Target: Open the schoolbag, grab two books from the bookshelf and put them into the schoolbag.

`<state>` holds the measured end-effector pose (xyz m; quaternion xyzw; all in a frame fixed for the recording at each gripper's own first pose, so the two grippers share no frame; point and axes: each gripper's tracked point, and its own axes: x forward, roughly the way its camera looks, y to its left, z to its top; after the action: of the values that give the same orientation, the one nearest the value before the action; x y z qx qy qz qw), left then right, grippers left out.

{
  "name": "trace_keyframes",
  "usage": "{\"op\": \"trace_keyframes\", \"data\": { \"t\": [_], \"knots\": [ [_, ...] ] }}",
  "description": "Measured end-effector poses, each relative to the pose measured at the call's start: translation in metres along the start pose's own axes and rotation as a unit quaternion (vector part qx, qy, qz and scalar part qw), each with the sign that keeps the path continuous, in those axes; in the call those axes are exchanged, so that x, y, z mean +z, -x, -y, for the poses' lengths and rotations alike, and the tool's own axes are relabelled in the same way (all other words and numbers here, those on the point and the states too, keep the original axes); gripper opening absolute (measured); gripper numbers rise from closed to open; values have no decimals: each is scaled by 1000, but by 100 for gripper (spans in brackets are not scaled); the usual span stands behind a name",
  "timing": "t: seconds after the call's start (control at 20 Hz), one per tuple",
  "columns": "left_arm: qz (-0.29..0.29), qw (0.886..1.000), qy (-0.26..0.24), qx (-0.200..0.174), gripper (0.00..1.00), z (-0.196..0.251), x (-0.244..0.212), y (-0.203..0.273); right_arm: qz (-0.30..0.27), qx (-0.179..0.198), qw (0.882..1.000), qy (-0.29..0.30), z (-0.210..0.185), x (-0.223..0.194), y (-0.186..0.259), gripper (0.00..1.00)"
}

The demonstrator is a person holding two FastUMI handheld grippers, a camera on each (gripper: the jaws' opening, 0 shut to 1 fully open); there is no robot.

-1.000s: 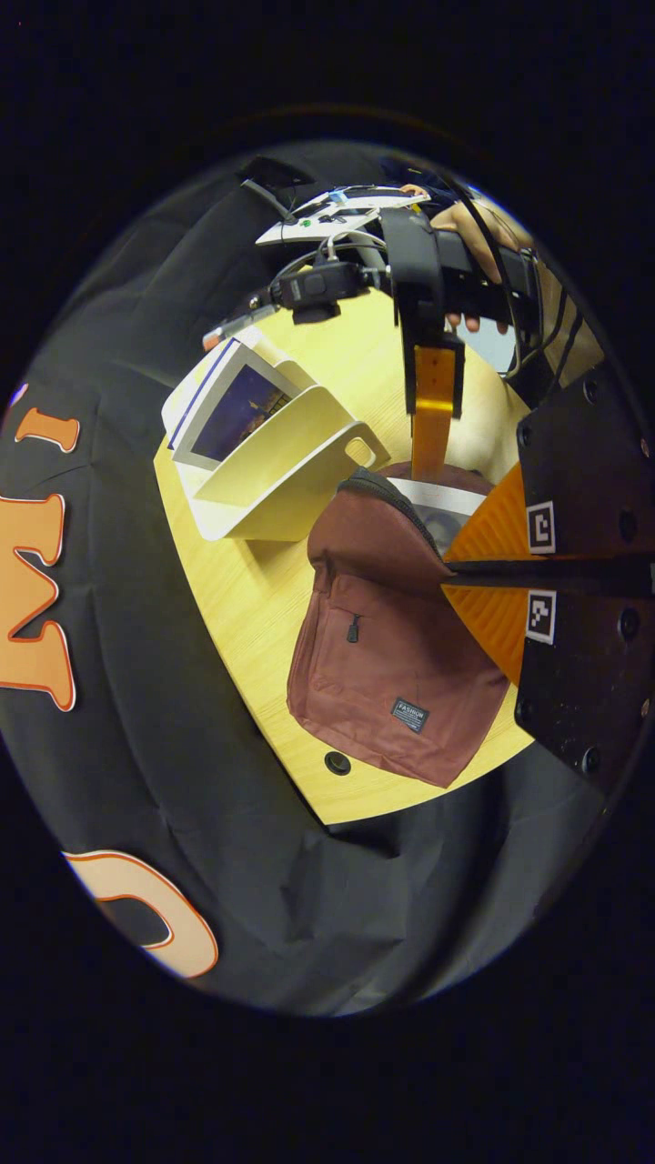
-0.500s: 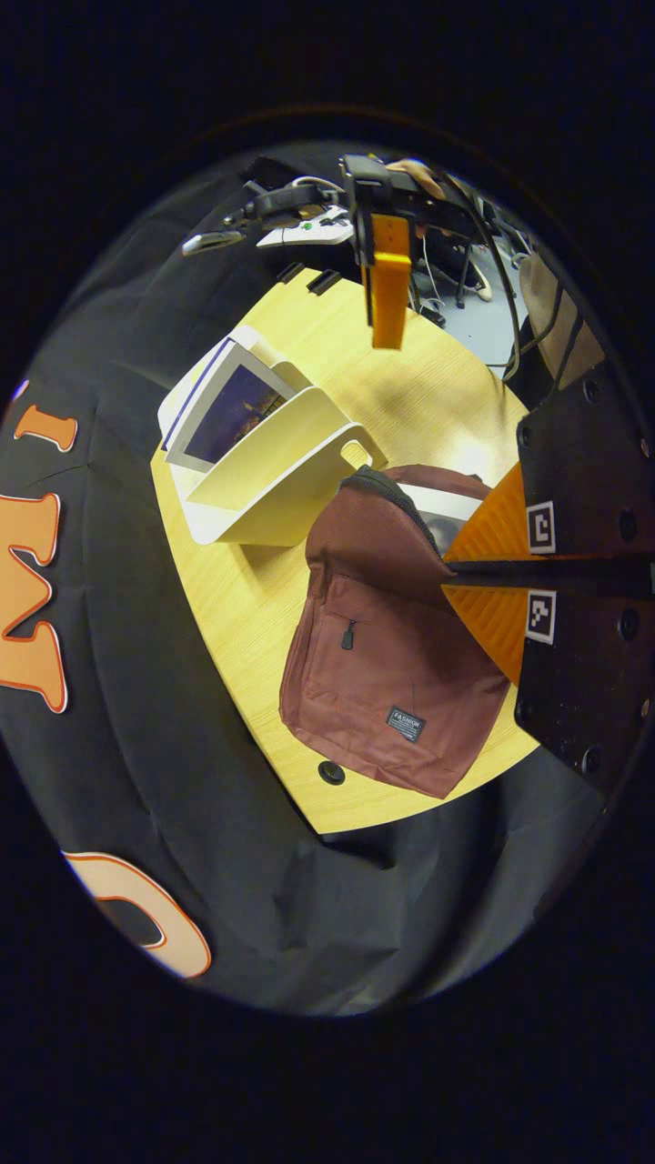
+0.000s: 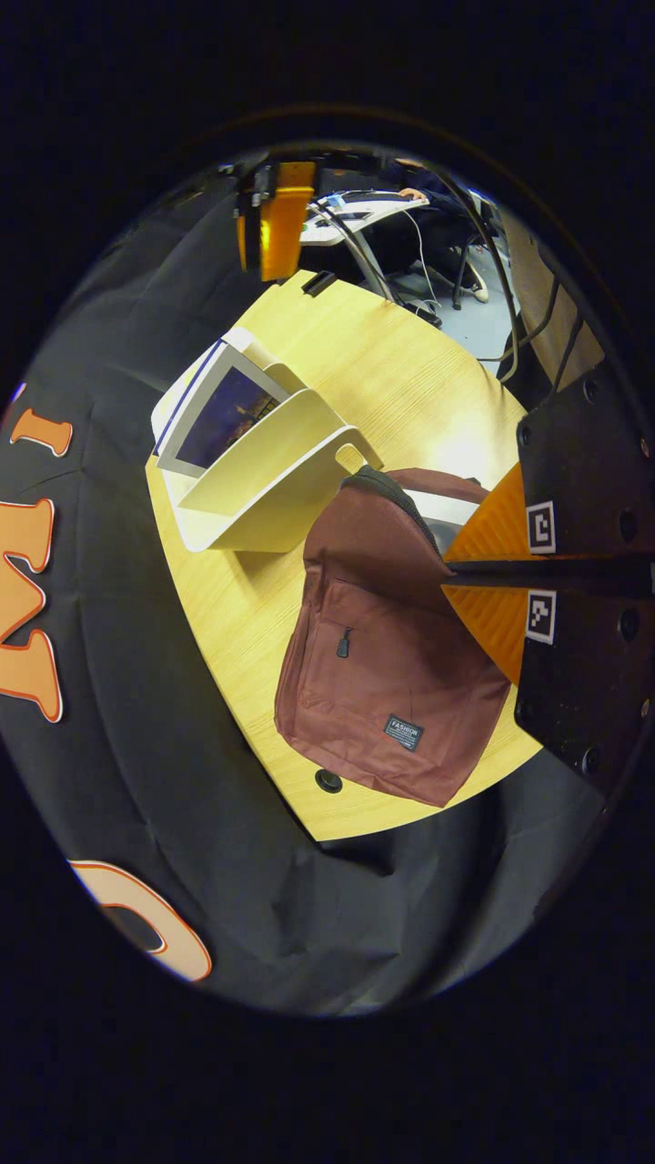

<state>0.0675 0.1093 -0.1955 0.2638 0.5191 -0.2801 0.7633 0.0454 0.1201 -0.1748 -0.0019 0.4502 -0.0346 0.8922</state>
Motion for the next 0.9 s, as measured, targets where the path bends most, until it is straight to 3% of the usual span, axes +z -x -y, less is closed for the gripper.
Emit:
{"op": "trace_keyframes", "data": {
  "t": [0.2, 0.35, 0.55, 0.7, 0.9],
  "knots": [
    [-1, 1000, 2, 6, 1, -4, -3, 0, 0, -8, 999, 44, 3, 46, -5, 98],
    [-3, 1000, 3, 9, 1, -6, -4, 1, -23, 6, 998, 53, -6, 71, -25, 99],
    [-3, 1000, 1, 11, 1, -6, -4, 3, -45, -6, 995, 87, -2, 99, -58, 98],
    [-6, 1000, 1, 12, 1, -7, -7, 4, -81, 12, 993, 84, -12, 102, -83, 99],
    [-10, 1000, 8, 13, 0, -9, -8, 4, -127, -7, 985, 116, 0, 94, -113, 99]
  ]
}}
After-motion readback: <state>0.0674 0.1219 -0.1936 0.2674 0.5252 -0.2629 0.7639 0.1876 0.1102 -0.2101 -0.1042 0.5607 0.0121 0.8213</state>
